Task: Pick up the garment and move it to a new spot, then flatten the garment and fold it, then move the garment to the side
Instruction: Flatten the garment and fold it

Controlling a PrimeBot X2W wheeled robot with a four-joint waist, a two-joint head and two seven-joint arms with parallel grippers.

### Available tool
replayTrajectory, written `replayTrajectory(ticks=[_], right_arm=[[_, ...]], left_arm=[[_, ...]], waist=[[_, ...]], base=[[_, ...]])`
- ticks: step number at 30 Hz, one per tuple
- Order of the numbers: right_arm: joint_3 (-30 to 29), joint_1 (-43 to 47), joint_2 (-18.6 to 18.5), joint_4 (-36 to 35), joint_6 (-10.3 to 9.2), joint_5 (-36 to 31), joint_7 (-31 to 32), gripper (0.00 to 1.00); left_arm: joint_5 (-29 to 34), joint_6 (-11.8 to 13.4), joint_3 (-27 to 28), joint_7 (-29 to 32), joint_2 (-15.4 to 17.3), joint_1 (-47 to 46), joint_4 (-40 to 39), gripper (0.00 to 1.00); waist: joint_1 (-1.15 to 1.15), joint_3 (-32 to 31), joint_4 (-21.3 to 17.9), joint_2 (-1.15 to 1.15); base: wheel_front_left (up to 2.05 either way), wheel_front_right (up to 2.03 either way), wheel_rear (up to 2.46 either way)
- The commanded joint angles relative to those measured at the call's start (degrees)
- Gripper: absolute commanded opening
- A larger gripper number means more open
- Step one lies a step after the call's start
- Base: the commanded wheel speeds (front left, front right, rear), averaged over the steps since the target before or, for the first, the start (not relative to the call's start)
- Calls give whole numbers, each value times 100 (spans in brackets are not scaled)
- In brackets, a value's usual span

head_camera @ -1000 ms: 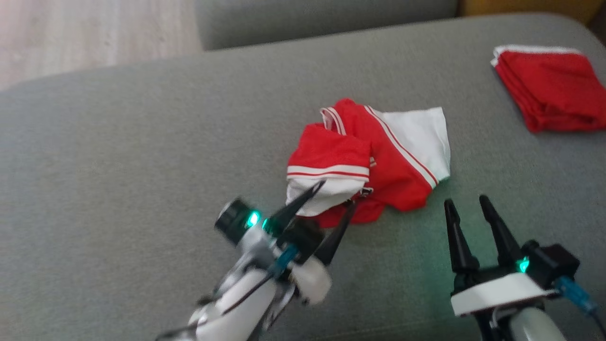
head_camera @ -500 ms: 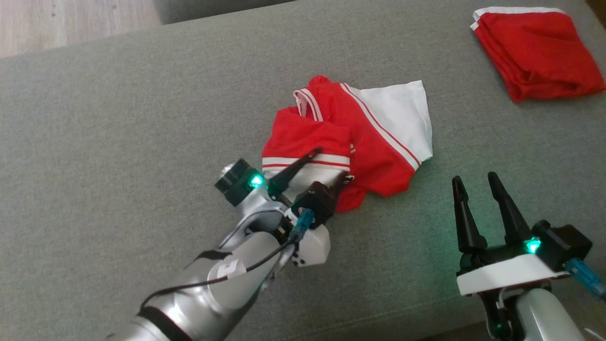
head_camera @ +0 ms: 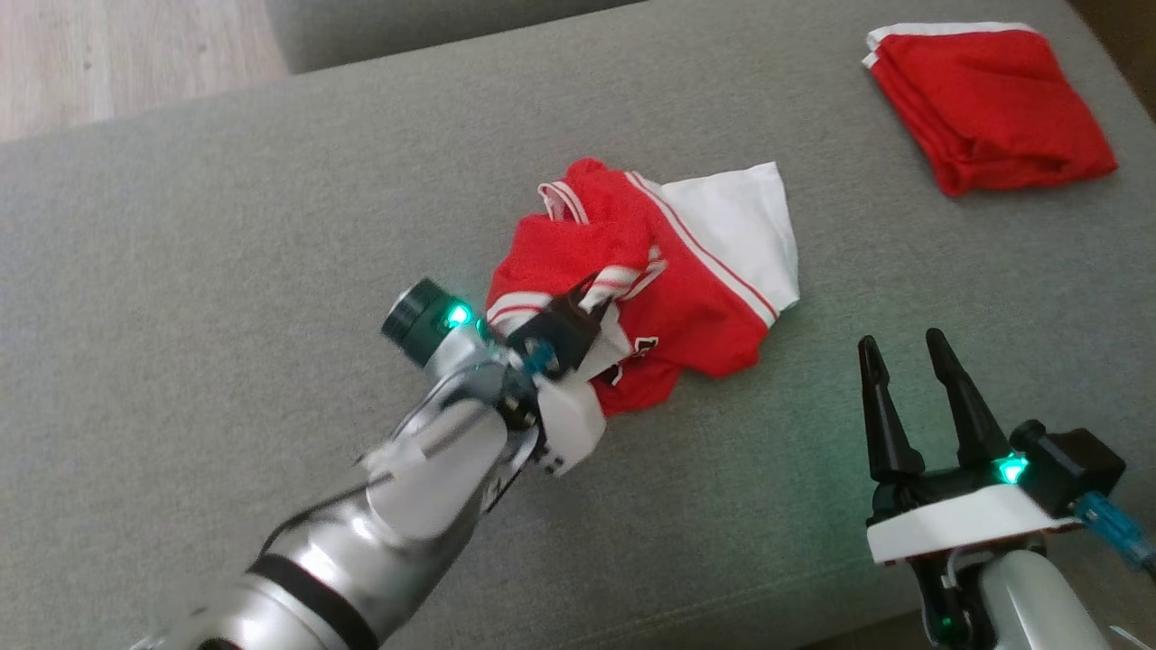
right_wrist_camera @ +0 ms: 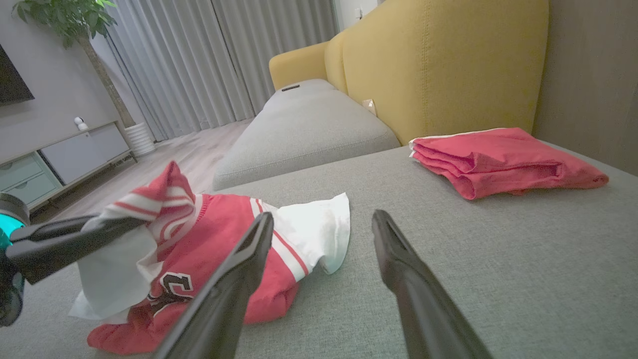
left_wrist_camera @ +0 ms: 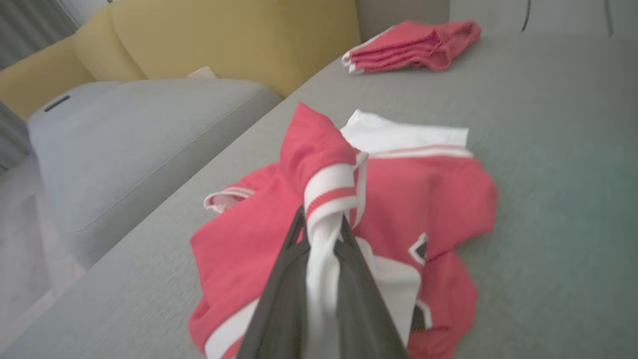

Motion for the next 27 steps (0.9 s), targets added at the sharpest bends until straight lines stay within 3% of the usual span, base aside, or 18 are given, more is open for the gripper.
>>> replayTrajectory(ticks=[1,6,11,15,19,23,27], right_arm=[[105,-197,3,-149,37,31,-54,100],[113,-174,106,-125,37,15,-54,100],[144,-144,189,-92,37,16,-54,100],[144,-150,234,-77,37,29,-54,100],[91,-153,257,-85,37,28,-54,100],[41,-149,265,-99,37,11,-54,100],[-19,-104,269,-124,37,-13,-54,100]], left_arm=[[-224,-113,261,-62,9,-416,-305,0],[-1234,-800,417,-2,9,-917,-1018,0],[-2348,-967,616,26,9,-1717,-1689,0],[-3248,-782,862,-78,9,-2449,-1931,0],[-4065,-364,1504,-129,9,-3033,-2086,0],[-4228,-76,2171,-132,9,-2935,-2102,0],[-4077,42,2682,-133,9,-2077,-1758,0]], waist=[[0,-65,-50,0],[0,-265,-237,0],[0,-402,-449,0],[0,-432,-568,0],[0,-417,-539,0],[0,-451,-422,0],[0,-506,-166,0]], base=[[0,0,0],[0,0,0],[0,0,0],[0,0,0],[0,0,0],[0,0,0],[0,0,0]])
